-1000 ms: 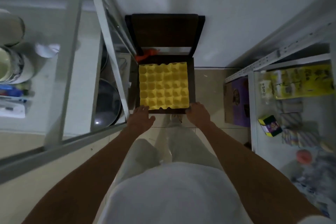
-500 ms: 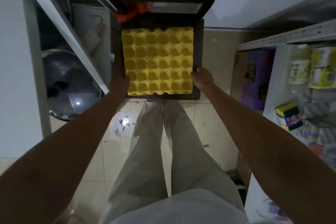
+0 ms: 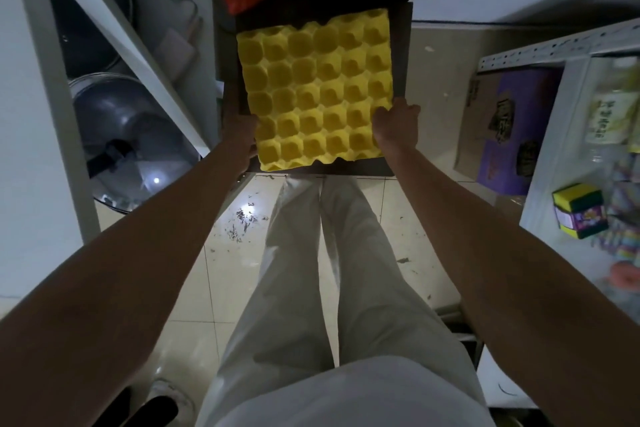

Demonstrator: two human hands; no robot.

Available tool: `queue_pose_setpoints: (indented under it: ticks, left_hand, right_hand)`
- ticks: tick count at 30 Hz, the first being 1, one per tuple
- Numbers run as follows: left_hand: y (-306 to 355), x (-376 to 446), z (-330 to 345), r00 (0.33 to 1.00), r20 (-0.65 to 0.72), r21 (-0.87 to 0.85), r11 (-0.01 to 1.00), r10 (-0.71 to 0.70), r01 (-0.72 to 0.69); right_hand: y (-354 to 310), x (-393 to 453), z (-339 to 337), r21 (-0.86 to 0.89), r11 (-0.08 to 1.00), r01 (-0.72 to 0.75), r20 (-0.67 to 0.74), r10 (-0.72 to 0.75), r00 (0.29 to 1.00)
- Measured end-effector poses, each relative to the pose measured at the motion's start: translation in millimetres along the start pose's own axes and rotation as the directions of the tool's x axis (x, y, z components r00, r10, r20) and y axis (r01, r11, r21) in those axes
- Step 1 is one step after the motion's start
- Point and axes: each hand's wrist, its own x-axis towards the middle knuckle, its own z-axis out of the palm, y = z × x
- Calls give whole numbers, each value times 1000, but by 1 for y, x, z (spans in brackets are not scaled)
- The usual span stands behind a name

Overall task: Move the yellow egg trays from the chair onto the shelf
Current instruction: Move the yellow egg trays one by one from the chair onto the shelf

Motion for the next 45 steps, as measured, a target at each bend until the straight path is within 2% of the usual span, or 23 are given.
queue_pose_setpoints:
  ticks: [5, 7, 10, 13, 16, 19, 23, 27, 29, 31, 36, 38, 40, 43, 45]
  left_hand:
    - [5, -10, -3, 1000, -28, 2, 1000, -13, 13]
    - [7, -16, -6, 995, -47, 91, 993, 85, -80]
    - [7, -23, -10, 955, -158, 321, 927, 252, -191]
    - [12, -35, -11, 916, -219, 398, 888, 336, -231]
    - [21, -59, -7, 885, -192, 453, 838, 424, -304]
    - [29, -100, 8, 837, -107, 550, 733, 537, -400]
    - [30, -176, 50, 739, 149, 624, 517, 657, -586]
    - [16, -254, 92, 675, 430, 639, 326, 599, -697]
    - [1, -293, 114, 607, 564, 618, 202, 559, -760]
    - [-16, -338, 134, 538, 641, 570, 130, 547, -811]
    - [-85, -468, 150, 368, 759, 413, 40, 537, -910]
    - [-115, -517, 151, 345, 807, 384, 19, 479, -923]
    - [-145, -554, 155, 325, 853, 331, 59, 408, -942]
    - [-188, -597, 167, 319, 892, 302, 102, 322, -948]
    - [-211, -616, 186, 321, 905, 311, 81, 278, -947]
  right_hand:
    - [0, -8, -15, 13, 1000, 17, -11, -17, 1000]
    - [2, -10, -19, 49, 998, 28, 27, -30, 999]
    - [5, -19, -25, 95, 995, 1, 26, -4, 1000]
    - [8, -34, -32, 185, 983, -6, 3, 5, 1000]
    - [23, -63, -47, 249, 968, -20, -68, 38, 997]
    - [53, -110, -75, 333, 942, -41, -225, 122, 967]
    - [120, -188, -118, 435, 891, -133, -366, 309, 878]
    - [193, -276, -148, 555, 810, -189, -399, 458, 794]
    - [237, -324, -164, 595, 788, -157, -438, 482, 759]
    - [276, -372, -181, 616, 781, -104, -498, 489, 716]
    - [370, -488, -197, 685, 729, 0, -601, 565, 565]
    - [407, -526, -193, 706, 708, 26, -614, 593, 520]
    - [441, -560, -185, 717, 696, 42, -624, 613, 484]
    - [488, -601, -172, 748, 661, 61, -608, 647, 461]
    - [517, -618, -167, 771, 634, 62, -589, 673, 447]
